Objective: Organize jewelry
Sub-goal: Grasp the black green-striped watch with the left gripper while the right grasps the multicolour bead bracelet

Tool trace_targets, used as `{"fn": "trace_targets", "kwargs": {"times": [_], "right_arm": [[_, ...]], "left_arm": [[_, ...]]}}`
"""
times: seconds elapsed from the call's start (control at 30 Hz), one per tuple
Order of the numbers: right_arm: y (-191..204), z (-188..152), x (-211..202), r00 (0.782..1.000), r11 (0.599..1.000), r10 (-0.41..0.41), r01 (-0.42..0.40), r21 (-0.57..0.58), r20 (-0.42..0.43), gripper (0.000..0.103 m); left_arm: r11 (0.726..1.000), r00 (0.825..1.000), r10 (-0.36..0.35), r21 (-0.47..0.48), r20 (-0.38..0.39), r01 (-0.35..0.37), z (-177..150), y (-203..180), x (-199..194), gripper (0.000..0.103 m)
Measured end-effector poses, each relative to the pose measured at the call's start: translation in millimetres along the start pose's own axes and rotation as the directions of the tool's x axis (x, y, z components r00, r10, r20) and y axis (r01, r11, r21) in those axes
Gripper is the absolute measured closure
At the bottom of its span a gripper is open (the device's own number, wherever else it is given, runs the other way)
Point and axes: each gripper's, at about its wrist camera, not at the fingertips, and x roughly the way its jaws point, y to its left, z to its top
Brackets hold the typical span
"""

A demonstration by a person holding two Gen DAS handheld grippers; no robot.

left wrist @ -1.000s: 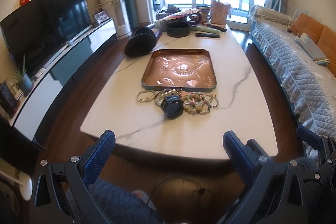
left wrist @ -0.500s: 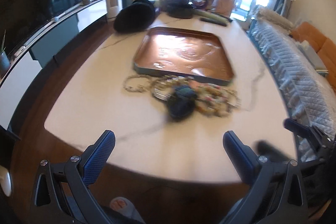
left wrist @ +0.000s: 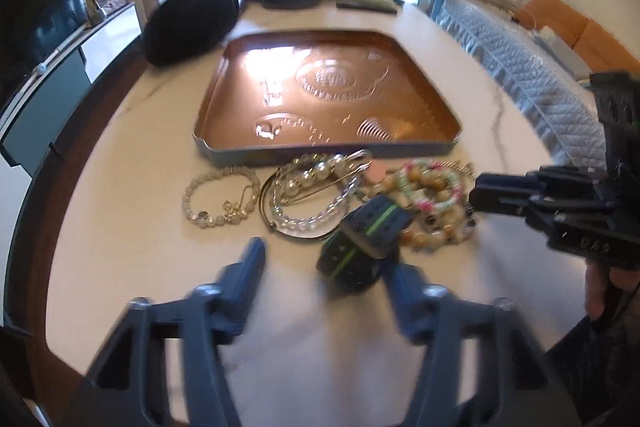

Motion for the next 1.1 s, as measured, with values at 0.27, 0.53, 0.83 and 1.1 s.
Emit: {"fn": "trace_targets", "kwargs": {"times": [0.27,0.53,0.83,1.1], "right_arm": [[-15,9,14,1.0,1.0,0.007,-0.007,0.024,0.007,0.087],[-18,13,9,0.999,1.0,0.004,-0.004,0.009,0.042,0.097],[-12,12,-18,0.99,1.0,-0.003,0.005,-0.016,0.142,0.097],[-10,8,-18,0.988,0.999,-0.034,0.037,-0.018,0.153,0.097]], "left_arm": [[0.997,0.997,-0.075,-0.034,0.023,0.076,8,9,12,0.087],[0.987,0.989,-0.142,-0.076,0.032,0.145,10,11,12,0.087],[0.989,0.98,-0.144,-0.004,0.136,0.146,9,3,-13,0.088],[0.991,0.97,-0.131,0.01,0.202,0.132,14,-1,-25,0.091]]}}
